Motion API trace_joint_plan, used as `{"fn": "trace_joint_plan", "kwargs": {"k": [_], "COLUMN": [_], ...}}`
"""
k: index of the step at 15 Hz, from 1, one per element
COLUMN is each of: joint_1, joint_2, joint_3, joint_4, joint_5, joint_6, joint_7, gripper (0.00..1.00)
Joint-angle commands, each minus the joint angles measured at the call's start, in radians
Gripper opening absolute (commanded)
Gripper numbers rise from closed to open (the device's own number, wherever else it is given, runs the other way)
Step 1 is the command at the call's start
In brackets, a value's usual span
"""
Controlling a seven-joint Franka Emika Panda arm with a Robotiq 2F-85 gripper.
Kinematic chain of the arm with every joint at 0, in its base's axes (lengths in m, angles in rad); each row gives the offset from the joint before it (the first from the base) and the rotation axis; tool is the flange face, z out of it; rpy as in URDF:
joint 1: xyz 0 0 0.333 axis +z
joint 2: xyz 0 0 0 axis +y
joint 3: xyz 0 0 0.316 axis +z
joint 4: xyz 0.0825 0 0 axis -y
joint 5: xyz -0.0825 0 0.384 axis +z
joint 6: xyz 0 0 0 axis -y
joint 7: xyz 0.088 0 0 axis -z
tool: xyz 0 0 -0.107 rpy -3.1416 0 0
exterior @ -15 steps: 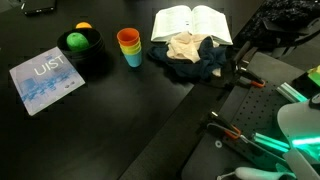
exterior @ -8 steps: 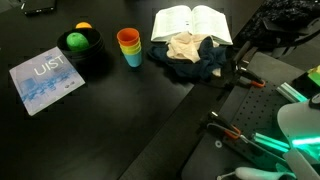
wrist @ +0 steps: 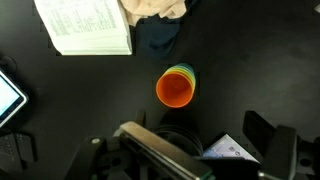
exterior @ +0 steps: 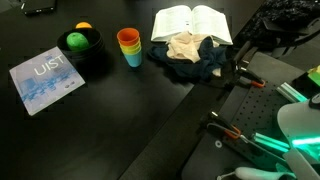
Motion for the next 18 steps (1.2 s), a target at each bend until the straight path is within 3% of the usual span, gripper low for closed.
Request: {"fn": "trace_joint_plan", "kwargs": {"k": [1, 8, 18], "joint_1": [-0.012, -0.01, -0.014], "joint_2": [0.095, 0.204, 0.319], "joint_3": [0.015, -0.009, -0.027], "joint_4": [0.095, 0.172, 0.262], "joint_5": [-0.093, -0.181, -0.057], "joint_6": [-0.003, 0.005, -0.125], "joint_7": [0.047, 0.066, 0.033], "gripper": [1.0, 1.0, 1.0]}}
